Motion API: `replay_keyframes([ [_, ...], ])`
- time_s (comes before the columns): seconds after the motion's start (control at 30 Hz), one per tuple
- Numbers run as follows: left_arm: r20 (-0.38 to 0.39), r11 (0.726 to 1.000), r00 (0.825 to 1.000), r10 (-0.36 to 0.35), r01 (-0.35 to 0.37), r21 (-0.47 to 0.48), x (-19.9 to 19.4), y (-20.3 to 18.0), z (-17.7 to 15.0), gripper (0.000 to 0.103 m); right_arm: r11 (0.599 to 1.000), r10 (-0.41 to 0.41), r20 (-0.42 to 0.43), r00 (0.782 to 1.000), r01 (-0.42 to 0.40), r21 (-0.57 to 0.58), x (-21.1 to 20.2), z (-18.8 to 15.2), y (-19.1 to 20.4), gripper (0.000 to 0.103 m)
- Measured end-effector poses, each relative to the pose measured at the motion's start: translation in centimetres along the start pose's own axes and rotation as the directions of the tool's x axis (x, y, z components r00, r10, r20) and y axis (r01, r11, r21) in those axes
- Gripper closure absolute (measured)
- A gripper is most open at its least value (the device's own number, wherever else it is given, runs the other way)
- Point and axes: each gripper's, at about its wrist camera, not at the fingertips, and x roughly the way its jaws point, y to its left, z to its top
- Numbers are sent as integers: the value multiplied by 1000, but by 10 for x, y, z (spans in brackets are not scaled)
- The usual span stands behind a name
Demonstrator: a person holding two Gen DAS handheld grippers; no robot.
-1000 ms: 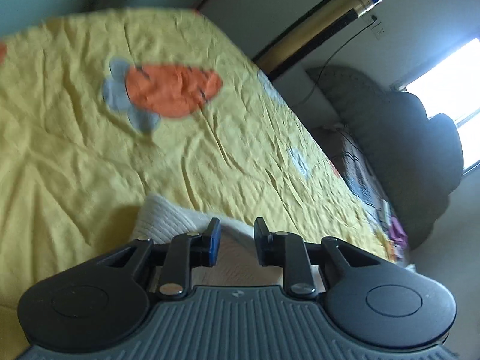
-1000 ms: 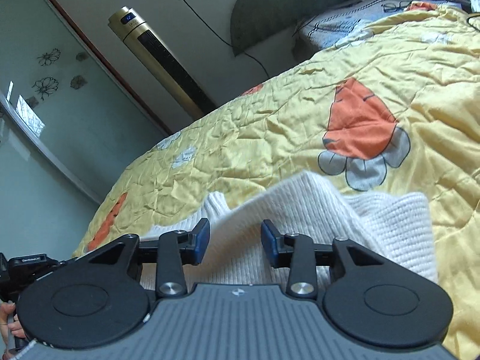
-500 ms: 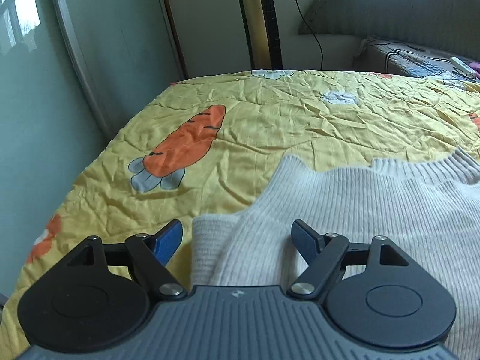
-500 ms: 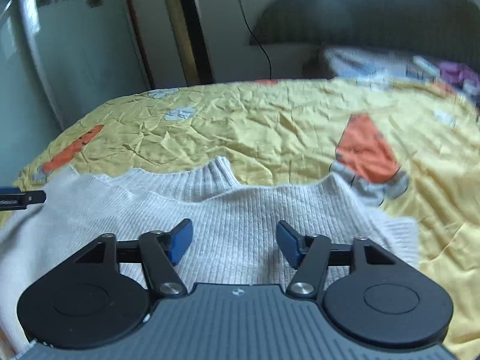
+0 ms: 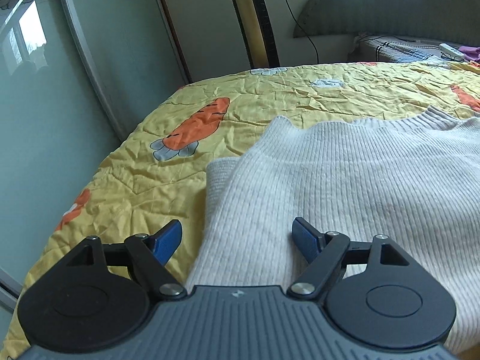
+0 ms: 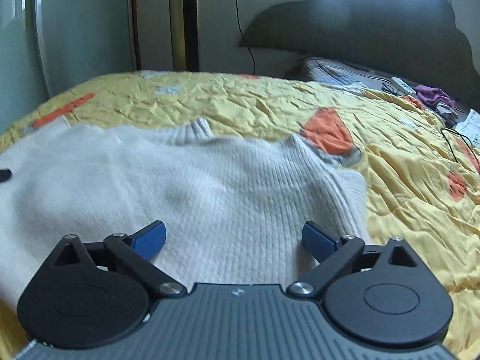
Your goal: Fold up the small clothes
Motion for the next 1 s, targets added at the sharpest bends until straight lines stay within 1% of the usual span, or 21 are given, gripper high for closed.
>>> replay_keyframes([
  [0.17, -7, 1000, 1000, -12, 12, -14, -10, 1, -10, 21, 1000, -24, 27, 999, 25, -2, -17, -9, 5, 4],
  [0.23, -13, 1000, 1000, -16, 16, -24, -12, 2, -12, 21, 1000, -20, 26, 999, 20, -2, -21, -13, 6, 1],
  [0.3, -17, 999, 1000, -24, 24, -33, -14, 3, -14, 21, 1000, -22, 16, 1000, 22, -12, -20, -18, 8, 1],
  [0.57, -24, 999, 999, -34, 33, -39, -22, 3, -23, 20, 998, -56, 36, 998, 57, -38, -36, -30, 19, 0],
  [0.73, -32, 998, 999, -44, 43, -40, -26, 3, -25, 20, 996, -69, 18, 997, 70, -55, -35, -35, 23, 0],
  [0.8, -33, 998, 998, -47, 46, -40, -27, 3, -26, 20, 997, -64, 18, 998, 65, -36, -41, -33, 25, 0],
  [0.9, -35, 998, 998, -52, 50, -41, -28, 4, -26, 20, 999, -28, 28, 999, 29, -14, -49, -31, 30, 1],
  [1.0, -37, 998, 998, -57, 55, -37, -28, 5, -24, 20, 999, -9, 38, 999, 11, -40, -56, -30, 43, 1],
])
